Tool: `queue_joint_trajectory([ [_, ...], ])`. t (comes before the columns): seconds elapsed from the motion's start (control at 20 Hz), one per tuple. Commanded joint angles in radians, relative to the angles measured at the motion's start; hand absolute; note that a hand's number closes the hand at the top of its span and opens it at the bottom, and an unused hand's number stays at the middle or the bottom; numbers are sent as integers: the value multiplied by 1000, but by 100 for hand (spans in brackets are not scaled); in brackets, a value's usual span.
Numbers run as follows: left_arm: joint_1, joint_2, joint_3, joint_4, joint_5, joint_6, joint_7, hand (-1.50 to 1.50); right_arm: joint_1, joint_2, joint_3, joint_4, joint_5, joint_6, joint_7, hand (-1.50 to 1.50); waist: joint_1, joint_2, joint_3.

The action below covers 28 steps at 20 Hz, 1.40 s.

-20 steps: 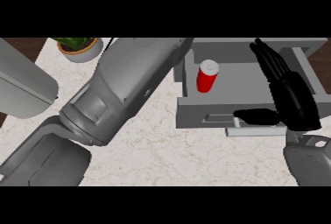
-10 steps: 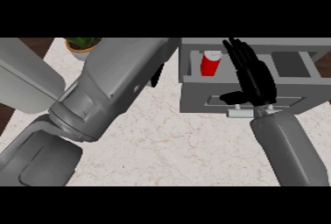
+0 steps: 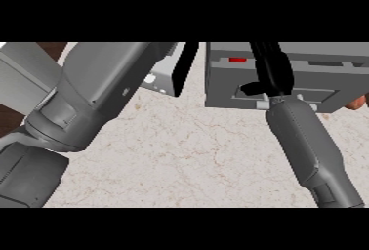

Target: Pick up the can, place it into the drawer and close the drawer

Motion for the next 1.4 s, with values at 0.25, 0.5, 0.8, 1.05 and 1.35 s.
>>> queue_joint_trajectory([
  [0.25, 96, 73, -16, -121, -23, -26, 51, -150, -239, 7, -70, 311, 54, -165, -2, -150, 32, 3, 0],
  [0.5, 155, 100, -27, -202, -28, -46, 82, -150, -340, -3, -98, 412, 62, -188, 15, -150, 47, 4, -1],
  [0.8, 207, 137, -45, -303, -32, -71, 129, -150, -364, -38, -147, 462, 10, -216, -86, -150, 70, 6, 1],
  [1.05, 259, 158, -37, -350, -30, -63, 132, -150, -459, 13, -195, 457, -53, -169, -102, -150, 68, 6, 1],
  [1.35, 300, 220, -37, -438, -32, -85, 166, -150, -442, 6, -249, 484, -103, -181, -196, -150, 63, 8, 2],
])
